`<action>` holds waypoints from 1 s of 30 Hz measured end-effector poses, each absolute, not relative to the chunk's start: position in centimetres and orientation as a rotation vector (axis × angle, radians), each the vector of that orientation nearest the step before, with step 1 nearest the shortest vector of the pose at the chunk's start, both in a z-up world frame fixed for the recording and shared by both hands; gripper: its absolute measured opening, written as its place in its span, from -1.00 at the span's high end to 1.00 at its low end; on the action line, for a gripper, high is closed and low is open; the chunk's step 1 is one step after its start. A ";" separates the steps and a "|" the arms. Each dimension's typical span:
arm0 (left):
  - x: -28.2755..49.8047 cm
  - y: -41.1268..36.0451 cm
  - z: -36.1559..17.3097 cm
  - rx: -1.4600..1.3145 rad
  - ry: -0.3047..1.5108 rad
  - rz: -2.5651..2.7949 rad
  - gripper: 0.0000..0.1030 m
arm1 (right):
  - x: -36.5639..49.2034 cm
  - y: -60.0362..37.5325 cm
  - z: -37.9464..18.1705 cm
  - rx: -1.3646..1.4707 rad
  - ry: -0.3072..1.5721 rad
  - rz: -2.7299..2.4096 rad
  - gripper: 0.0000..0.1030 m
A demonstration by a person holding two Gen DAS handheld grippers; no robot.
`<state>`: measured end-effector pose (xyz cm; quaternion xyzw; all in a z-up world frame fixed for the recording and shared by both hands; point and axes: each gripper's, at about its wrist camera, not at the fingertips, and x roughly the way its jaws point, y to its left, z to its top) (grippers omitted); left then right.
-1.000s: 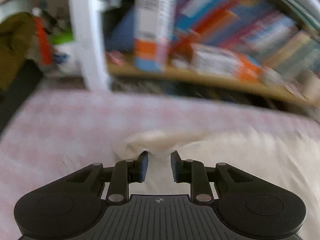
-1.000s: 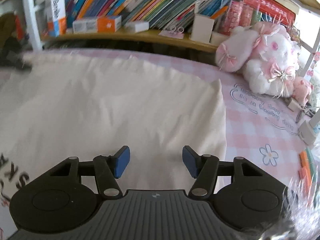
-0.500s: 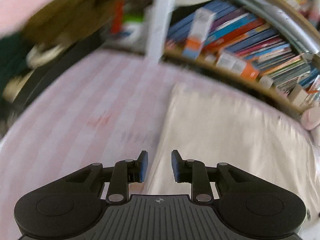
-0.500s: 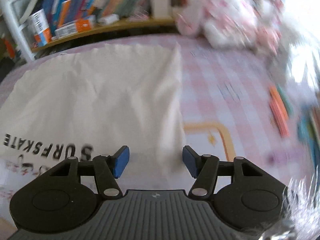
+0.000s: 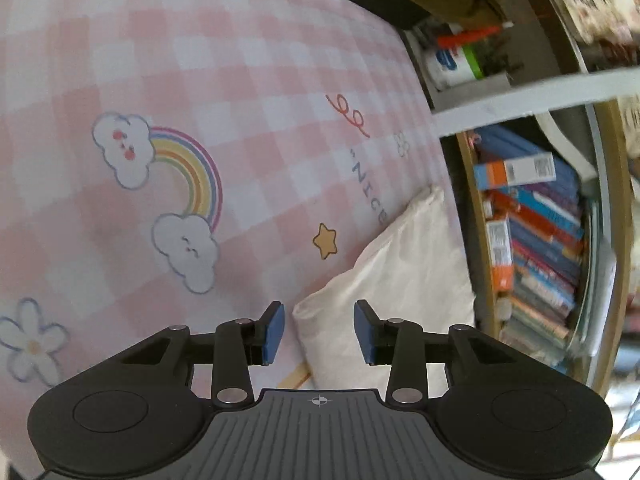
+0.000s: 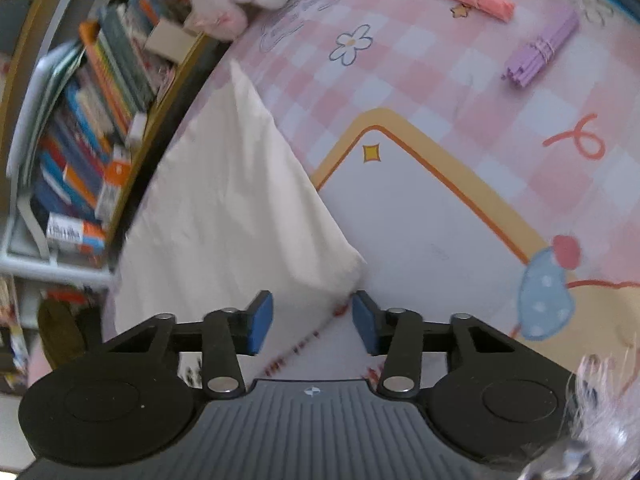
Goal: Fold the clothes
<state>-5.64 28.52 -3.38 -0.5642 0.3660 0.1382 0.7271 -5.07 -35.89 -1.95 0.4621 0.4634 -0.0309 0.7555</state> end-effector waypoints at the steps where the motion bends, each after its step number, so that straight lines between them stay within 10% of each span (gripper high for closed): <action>1: -5.4 28.5 -3.7 -1.263 0.802 0.314 0.28 | -4.9 -35.9 -2.1 1.016 1.012 -0.078 0.48; 5: -4.8 28.4 -4.2 -1.322 0.782 0.334 0.35 | -4.0 -35.7 -1.1 0.955 1.018 -0.057 0.83; 7: -4.7 28.2 -3.5 -1.264 0.778 0.313 0.94 | -4.0 -35.2 0.9 0.872 0.956 0.010 0.85; 30: -6.0 27.6 -3.2 -1.053 0.807 0.285 0.81 | -4.8 -33.8 -0.2 0.572 1.008 -0.022 0.85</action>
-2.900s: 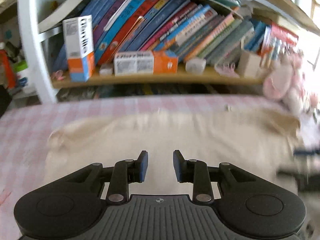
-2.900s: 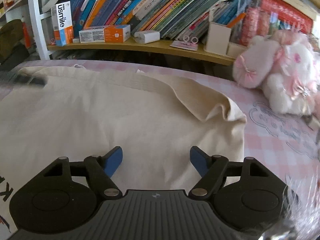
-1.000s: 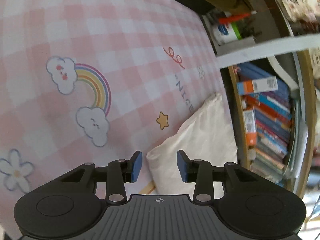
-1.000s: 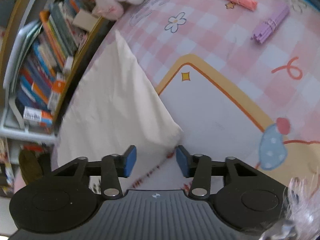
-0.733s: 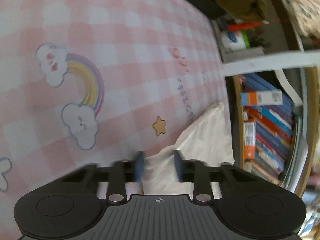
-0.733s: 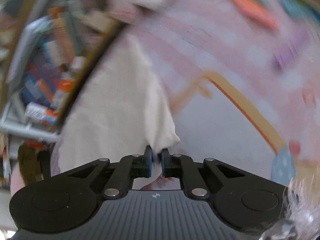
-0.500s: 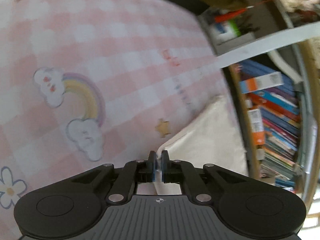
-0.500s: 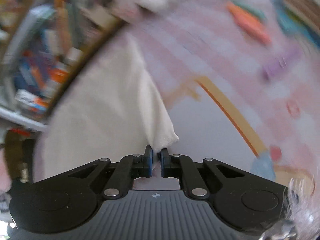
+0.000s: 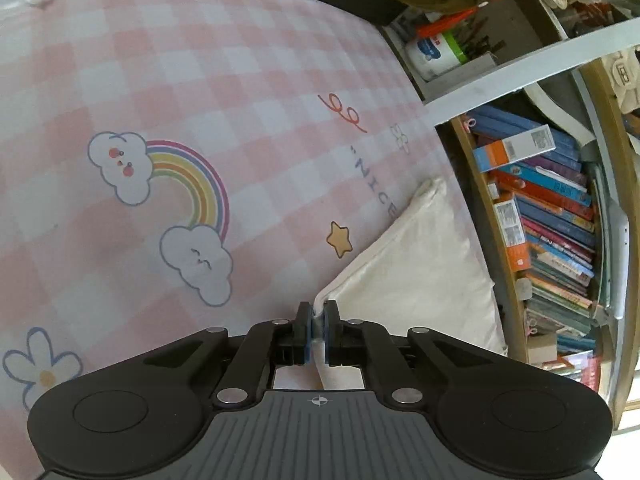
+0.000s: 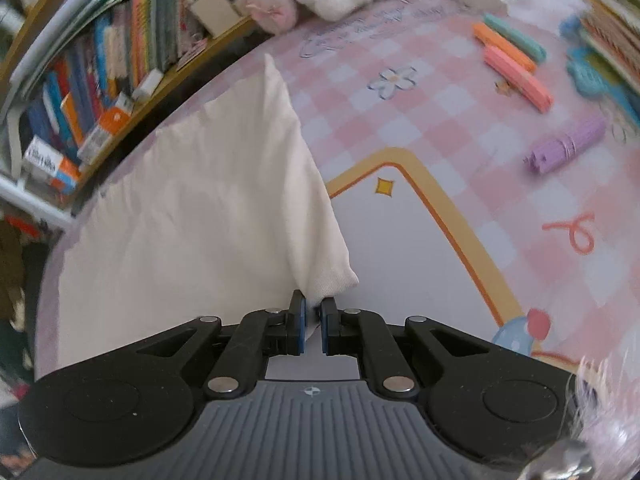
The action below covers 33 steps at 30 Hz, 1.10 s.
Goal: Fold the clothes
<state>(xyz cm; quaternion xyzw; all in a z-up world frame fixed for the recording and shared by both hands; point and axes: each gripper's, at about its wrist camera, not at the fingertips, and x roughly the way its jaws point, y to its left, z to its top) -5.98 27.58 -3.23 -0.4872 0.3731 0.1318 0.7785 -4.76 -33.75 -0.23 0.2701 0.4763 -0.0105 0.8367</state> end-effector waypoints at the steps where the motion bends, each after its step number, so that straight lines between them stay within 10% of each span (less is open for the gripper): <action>1: -6.0 27.5 -3.1 -1.040 0.815 0.286 0.71 | -4.7 -33.6 -0.2 0.552 1.010 -0.020 0.81; 6: -6.3 26.9 -2.8 -1.067 0.799 0.259 0.09 | -4.8 -33.2 -0.1 0.516 1.000 -0.014 0.58; 9: -5.9 26.3 -2.7 -1.062 0.799 0.267 0.30 | -4.7 -33.5 -0.5 0.530 1.008 0.001 0.70; 10: -5.7 26.1 -2.9 -1.060 0.810 0.275 0.84 | -4.7 -33.5 -0.5 0.525 1.006 0.009 0.78; 12: -6.0 25.7 -2.1 -1.041 0.773 0.268 0.92 | -4.8 -33.4 0.0 0.503 0.988 0.028 0.84; 27: -6.4 25.3 -2.9 -0.991 0.826 0.311 0.78 | -4.6 -33.8 -0.3 0.428 1.000 0.078 0.76; 33: -7.2 25.2 -2.4 -1.026 0.807 0.343 0.32 | -5.4 -33.6 0.4 0.373 0.975 0.031 0.20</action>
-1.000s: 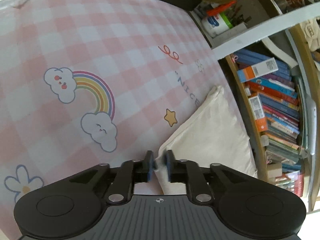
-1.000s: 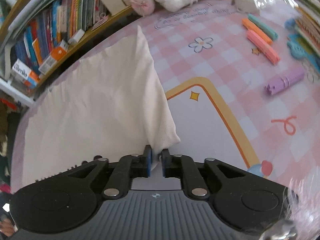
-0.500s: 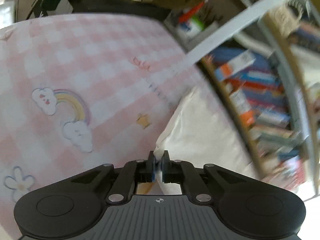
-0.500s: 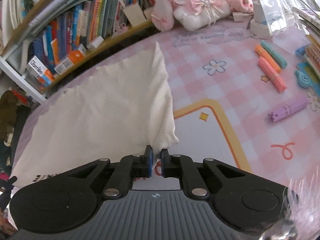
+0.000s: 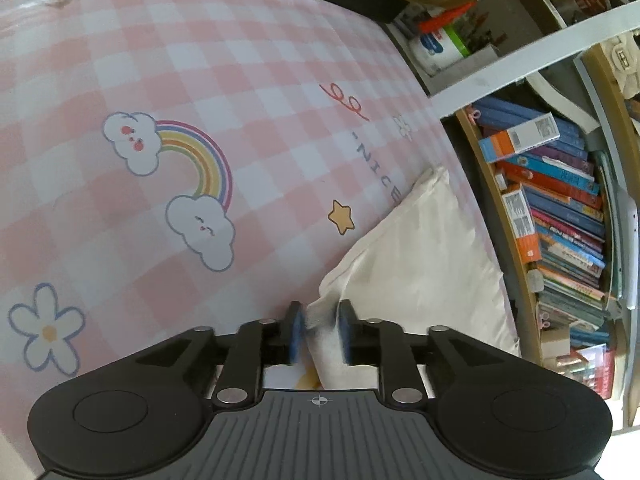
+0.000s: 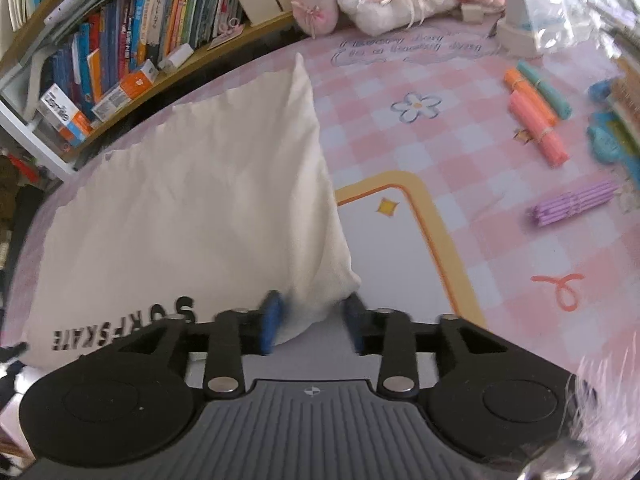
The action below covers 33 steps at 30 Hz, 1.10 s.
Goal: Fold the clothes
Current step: 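Open both grippers to release the tote bag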
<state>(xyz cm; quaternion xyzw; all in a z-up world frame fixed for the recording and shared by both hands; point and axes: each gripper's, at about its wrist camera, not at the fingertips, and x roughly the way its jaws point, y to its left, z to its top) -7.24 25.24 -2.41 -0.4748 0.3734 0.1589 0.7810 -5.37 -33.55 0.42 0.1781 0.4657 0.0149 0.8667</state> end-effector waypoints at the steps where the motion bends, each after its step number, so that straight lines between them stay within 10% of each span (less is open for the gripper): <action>1: -7.3 25.1 -2.1 -1.005 0.804 0.347 0.11 | -5.6 -33.4 0.6 0.355 0.968 0.022 0.15; 4: -7.0 24.7 -1.2 -0.910 0.817 0.359 -0.29 | -6.4 -32.5 1.5 0.285 0.936 -0.013 -0.09; 33: -2.9 33.1 -2.2 -0.879 1.067 -0.117 -0.60 | -9.7 2.4 4.3 -0.289 0.798 0.282 -0.46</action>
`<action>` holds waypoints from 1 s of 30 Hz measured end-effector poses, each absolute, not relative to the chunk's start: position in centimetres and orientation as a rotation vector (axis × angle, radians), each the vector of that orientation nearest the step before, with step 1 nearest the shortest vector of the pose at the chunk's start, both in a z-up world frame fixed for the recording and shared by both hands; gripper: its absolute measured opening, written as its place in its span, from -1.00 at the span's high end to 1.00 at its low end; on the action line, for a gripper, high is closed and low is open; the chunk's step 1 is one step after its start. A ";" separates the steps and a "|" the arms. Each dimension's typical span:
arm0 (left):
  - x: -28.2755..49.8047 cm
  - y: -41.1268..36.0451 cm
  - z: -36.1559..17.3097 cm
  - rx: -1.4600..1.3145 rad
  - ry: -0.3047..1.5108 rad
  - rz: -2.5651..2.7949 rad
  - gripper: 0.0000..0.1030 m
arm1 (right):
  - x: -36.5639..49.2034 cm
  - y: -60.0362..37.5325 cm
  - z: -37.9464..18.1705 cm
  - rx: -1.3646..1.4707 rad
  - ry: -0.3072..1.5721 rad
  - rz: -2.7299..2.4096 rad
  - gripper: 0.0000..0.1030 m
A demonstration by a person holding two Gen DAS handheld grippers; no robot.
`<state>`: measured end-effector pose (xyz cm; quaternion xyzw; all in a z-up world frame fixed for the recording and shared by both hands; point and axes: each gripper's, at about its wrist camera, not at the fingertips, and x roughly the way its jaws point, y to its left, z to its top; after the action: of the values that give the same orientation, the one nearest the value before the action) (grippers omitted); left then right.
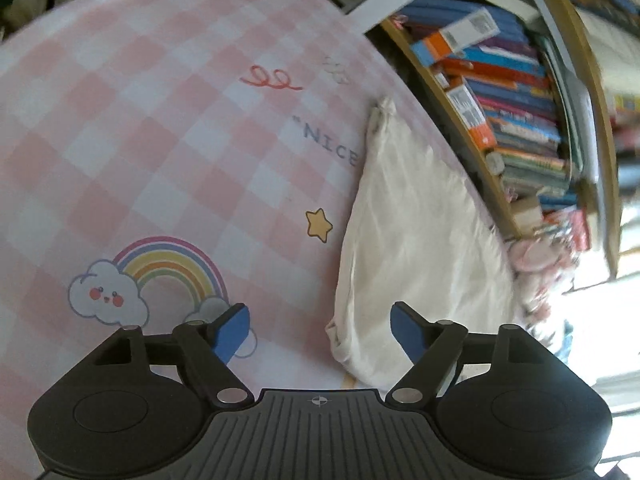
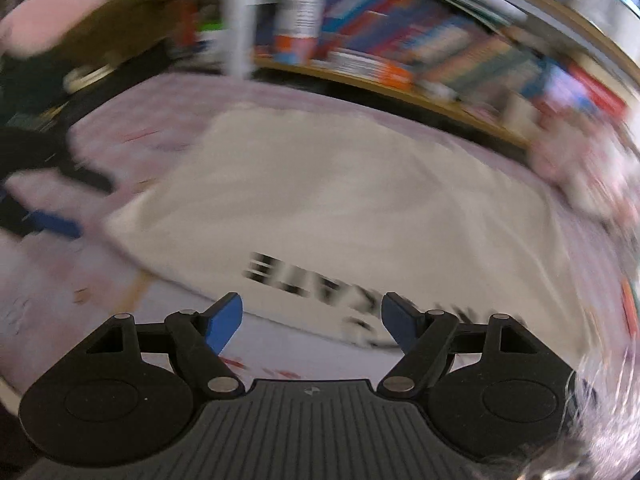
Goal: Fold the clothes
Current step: 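Open both grippers to release the tote bag, then pinch the tote bag edge with the right gripper and release it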
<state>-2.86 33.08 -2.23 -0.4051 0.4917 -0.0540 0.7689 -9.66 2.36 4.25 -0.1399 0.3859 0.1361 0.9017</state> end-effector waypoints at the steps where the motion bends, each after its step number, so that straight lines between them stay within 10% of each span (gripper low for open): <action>1: -2.8 33.3 -2.4 -0.908 1.068 -0.116 -0.63 | -9.5 3.5 4.1 -0.326 0.797 0.309 -0.46; 12: -2.8 34.6 -3.5 -1.035 1.054 -0.150 -0.74 | -8.8 13.6 2.4 -0.620 0.764 0.552 -0.40; 21: -2.2 34.1 -4.6 -1.128 1.103 -0.201 -0.75 | -7.6 18.0 -0.4 -0.823 0.726 0.639 0.38; 23: -1.9 33.8 -4.9 -1.147 1.106 -0.213 -0.75 | -7.4 18.2 -0.6 -0.848 0.726 0.648 0.84; 30: -0.1 32.5 -6.6 -1.251 1.089 -0.278 -0.74 | -6.3 15.7 3.8 -0.582 0.743 0.587 0.87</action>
<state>-0.09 32.54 -6.55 -0.5542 0.4826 -0.1231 0.6669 -6.29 15.74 3.76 -0.2761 0.3527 0.2786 0.8495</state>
